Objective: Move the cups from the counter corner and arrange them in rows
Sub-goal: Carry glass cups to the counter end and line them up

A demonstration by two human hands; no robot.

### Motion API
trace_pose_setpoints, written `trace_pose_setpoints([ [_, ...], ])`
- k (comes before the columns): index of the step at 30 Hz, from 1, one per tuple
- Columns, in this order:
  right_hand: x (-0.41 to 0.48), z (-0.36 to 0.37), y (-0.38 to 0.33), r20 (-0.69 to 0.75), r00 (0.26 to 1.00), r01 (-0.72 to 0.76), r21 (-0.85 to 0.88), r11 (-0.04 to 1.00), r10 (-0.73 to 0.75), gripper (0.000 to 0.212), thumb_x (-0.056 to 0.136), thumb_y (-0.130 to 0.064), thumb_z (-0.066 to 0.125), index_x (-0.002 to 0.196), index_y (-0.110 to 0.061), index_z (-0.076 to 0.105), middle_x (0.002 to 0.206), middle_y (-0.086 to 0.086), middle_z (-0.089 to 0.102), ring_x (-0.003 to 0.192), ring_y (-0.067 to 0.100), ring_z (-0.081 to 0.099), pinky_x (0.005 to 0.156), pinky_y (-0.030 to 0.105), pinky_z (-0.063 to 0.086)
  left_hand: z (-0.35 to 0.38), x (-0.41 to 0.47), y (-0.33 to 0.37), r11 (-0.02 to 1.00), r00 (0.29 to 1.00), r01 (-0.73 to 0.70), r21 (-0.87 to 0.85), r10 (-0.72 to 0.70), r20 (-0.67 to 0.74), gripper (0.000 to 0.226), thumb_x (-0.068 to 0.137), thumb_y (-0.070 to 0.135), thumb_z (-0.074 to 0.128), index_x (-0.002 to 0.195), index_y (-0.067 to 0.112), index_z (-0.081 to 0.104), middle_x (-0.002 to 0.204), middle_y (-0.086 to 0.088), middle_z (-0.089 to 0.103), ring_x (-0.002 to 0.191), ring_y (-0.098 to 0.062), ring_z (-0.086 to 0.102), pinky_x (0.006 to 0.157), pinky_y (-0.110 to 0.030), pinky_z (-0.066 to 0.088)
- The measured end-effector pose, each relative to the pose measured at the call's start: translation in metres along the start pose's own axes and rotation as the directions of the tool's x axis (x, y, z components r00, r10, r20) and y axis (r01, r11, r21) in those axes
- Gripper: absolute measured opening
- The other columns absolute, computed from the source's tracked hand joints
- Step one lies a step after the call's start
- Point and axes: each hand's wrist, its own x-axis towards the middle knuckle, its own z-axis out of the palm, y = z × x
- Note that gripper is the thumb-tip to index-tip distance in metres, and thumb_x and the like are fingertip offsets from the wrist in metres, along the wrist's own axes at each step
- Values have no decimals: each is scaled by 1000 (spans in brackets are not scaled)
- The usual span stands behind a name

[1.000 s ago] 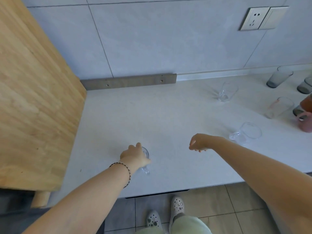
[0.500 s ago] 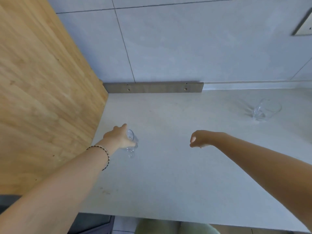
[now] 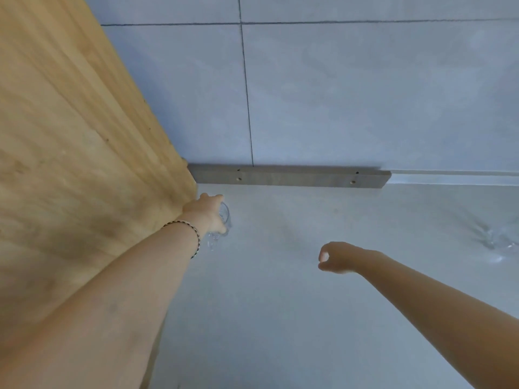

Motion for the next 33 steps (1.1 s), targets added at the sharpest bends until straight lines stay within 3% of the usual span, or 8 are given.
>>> trace_pose_setpoints([
  [6,26,-7,-6,-3,999,-39,1,999,39,38,96,-26,43,132,-15,48,140,2,48,127,20,47,102,30,38,-19,64,4,996,996,-92,8,92,6,70,64,19,72,127,30,43,127,-6,43,106,-32,57,80,-31,51],
  [11,27,-4,-5,9,997,-77,7,997,77,38,96,-27,43,132,-16,48,140,1,48,129,20,46,103,30,38,-19,83,1,991,990,-136,-6,136,25,74,69,10,67,133,31,38,136,-6,35,121,-33,45,92,-39,48],
  [14,19,1,-3,9,996,-84,23,996,84,38,96,-27,43,133,-17,48,141,0,47,130,19,45,104,31,37,-10,77,1,988,989,-146,44,145,26,78,78,12,61,143,32,24,151,-8,19,135,-35,30,104,-40,40],
  [18,0,11,3,15,997,-77,41,996,77,39,96,-27,42,134,-17,47,143,0,46,131,19,44,105,31,36,11,41,12,965,979,-186,184,197,-42,72,88,17,53,147,24,13,157,-12,-1,145,-36,5,117,-42,17],
  [21,-20,22,14,13,997,-71,58,996,70,40,96,-27,43,134,-16,47,143,0,46,131,19,44,106,32,36,28,1,40,917,950,-310,252,306,56,56,92,20,48,143,15,26,151,-13,21,140,-36,21,113,-43,23],
  [24,-43,31,37,2,997,-71,88,994,71,40,96,-29,43,134,-17,47,143,0,45,132,19,43,107,33,36,46,-34,77,868,885,-460,189,432,170,28,91,13,44,117,14,55,128,-6,55,117,-27,52,96,-33,36],
  [27,-70,41,72,-16,996,-85,114,990,88,40,96,-29,44,134,-17,47,143,1,44,132,20,42,108,34,36,63,-58,121,843,839,-529,97,502,208,22,90,16,45,109,16,58,121,-3,58,110,-25,56,88,-31,41],
  [33,-133,59,167,-69,985,-147,162,976,160,41,96,-28,45,135,-15,47,146,2,41,135,21,38,109,34,32,97,-97,219,809,778,-587,1,565,274,6,84,20,46,81,25,49,106,-2,61,105,-24,59,95,-36,48],
])
